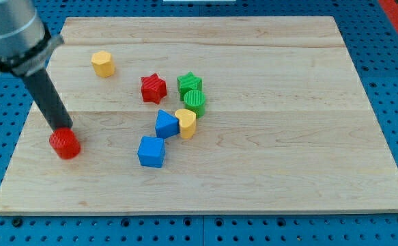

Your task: Push the red star to the top of the red circle

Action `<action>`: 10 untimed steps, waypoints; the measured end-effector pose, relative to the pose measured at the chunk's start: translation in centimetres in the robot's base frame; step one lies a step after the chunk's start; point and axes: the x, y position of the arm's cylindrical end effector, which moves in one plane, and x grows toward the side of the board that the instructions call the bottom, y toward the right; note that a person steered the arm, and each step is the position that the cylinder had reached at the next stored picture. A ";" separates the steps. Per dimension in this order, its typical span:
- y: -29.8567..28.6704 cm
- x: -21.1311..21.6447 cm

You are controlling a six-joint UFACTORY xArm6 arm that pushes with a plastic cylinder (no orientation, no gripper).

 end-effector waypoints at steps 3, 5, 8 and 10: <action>14.0 -6.0; 15.5 -14.5; 13.5 -15.1; 5.6 -6.2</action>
